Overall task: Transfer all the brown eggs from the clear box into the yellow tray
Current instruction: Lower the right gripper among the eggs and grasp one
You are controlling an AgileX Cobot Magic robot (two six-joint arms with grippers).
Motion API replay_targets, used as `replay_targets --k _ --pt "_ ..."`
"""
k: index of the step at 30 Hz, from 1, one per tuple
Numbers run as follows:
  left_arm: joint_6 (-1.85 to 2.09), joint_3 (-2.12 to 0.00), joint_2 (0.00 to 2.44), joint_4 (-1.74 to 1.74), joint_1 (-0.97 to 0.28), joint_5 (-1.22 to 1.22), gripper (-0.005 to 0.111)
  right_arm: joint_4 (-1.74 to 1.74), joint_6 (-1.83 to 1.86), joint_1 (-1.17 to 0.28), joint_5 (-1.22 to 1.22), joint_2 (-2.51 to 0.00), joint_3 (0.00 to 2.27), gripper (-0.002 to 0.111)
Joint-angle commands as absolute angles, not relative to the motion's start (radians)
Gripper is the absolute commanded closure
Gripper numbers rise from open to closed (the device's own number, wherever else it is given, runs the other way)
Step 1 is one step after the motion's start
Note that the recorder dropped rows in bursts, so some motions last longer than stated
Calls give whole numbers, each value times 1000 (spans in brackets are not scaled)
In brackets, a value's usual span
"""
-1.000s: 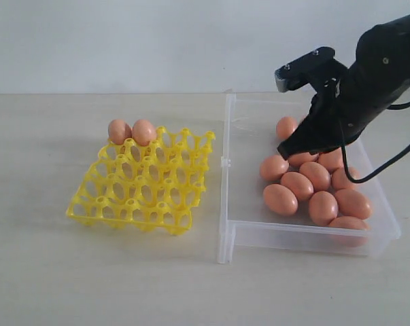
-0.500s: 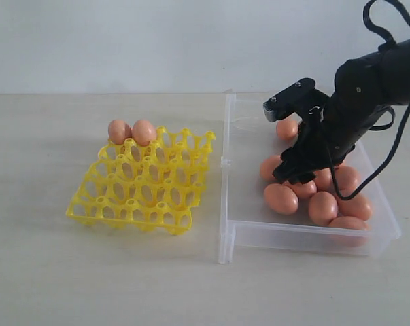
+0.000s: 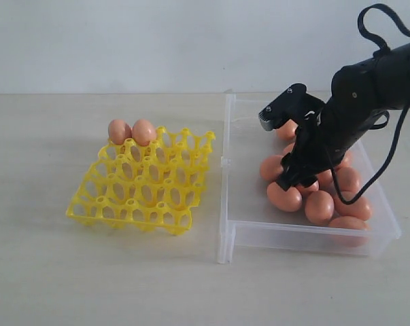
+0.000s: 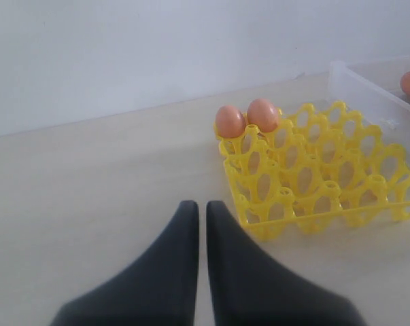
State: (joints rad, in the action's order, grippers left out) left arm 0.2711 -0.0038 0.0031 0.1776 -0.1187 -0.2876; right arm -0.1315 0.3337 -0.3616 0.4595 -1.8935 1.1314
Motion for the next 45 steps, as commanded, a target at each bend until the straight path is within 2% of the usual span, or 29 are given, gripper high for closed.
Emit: replay_targets --k 1,5,8,9,13,38,40,41,43,44,45 --pt "271 0 0 176 -125 -284 103 -138 376 -358 458 -1898 1132 50" --pt "271 0 0 176 -125 -284 103 -135 376 -358 466 -1898 1132 55" --pt "271 0 0 176 -125 -284 103 -106 404 -358 499 -1898 1132 77" --pt "271 0 0 176 -125 -284 103 -101 411 -358 501 -1898 1132 78" --pt "271 0 0 176 -125 -284 103 -98 410 -358 502 -1898 1132 63" --pt "271 0 0 176 -125 -284 103 -83 356 -358 567 -2015 1237 63" --pt "271 0 0 176 -125 -284 103 -83 372 -358 579 -2032 1237 69" --pt "271 0 0 176 -125 -284 103 -83 372 -358 579 -2037 1237 76" --pt "271 0 0 176 -125 -284 103 -83 372 -358 573 -2044 1237 101" --pt "271 0 0 176 -125 -284 103 -83 357 -358 564 -2044 1237 108" --pt "271 0 0 176 -125 -284 103 -83 325 -358 545 -2044 1237 108"
